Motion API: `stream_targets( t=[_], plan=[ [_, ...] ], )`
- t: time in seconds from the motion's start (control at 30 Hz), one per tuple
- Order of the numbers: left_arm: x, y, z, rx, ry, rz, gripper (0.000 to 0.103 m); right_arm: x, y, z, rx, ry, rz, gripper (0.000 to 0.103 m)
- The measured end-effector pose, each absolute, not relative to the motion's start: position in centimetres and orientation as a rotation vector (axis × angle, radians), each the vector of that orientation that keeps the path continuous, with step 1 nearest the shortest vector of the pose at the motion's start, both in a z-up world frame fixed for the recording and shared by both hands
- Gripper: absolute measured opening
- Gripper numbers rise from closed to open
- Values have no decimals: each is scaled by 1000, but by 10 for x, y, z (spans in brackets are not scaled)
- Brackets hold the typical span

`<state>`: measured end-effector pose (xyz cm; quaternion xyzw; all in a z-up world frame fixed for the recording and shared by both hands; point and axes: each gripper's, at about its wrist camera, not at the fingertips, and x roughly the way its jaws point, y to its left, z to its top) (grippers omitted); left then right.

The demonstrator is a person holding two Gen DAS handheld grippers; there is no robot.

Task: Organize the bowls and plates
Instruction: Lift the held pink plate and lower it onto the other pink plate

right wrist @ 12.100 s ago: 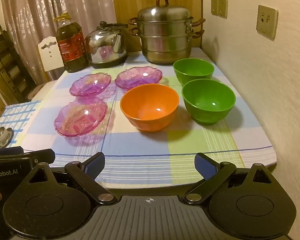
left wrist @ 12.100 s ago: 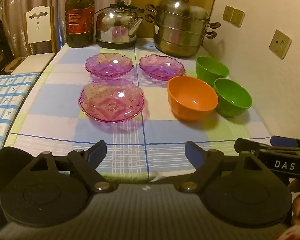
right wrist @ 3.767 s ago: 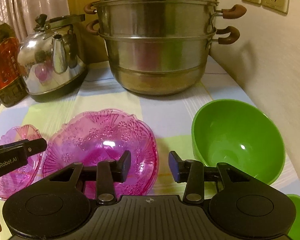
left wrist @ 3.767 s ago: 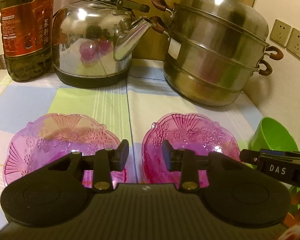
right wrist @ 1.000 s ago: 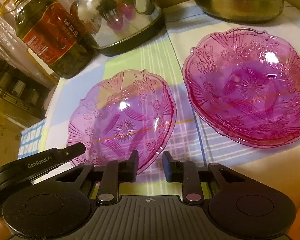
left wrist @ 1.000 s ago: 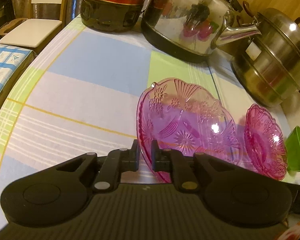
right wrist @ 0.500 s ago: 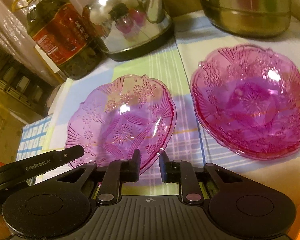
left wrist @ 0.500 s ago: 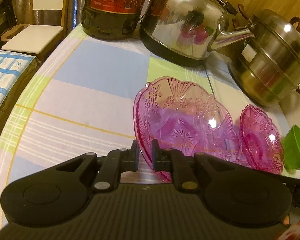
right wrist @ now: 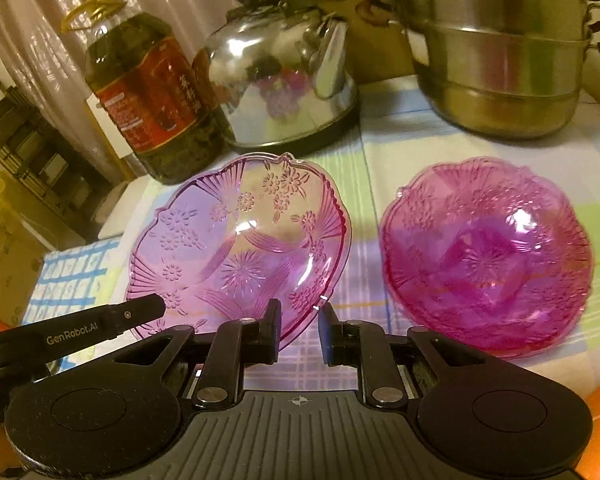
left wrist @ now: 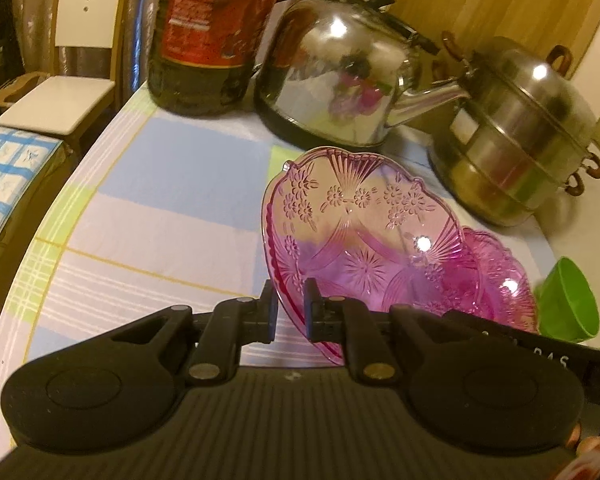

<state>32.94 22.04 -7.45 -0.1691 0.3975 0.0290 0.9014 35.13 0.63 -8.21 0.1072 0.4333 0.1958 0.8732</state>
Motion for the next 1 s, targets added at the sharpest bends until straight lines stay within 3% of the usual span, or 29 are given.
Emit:
stream_targets(
  t=[1.0],
  plan=[
    [364,106,-57,-314,787,-140,11,347,-114,-51,300,831,214,19]
  ],
)
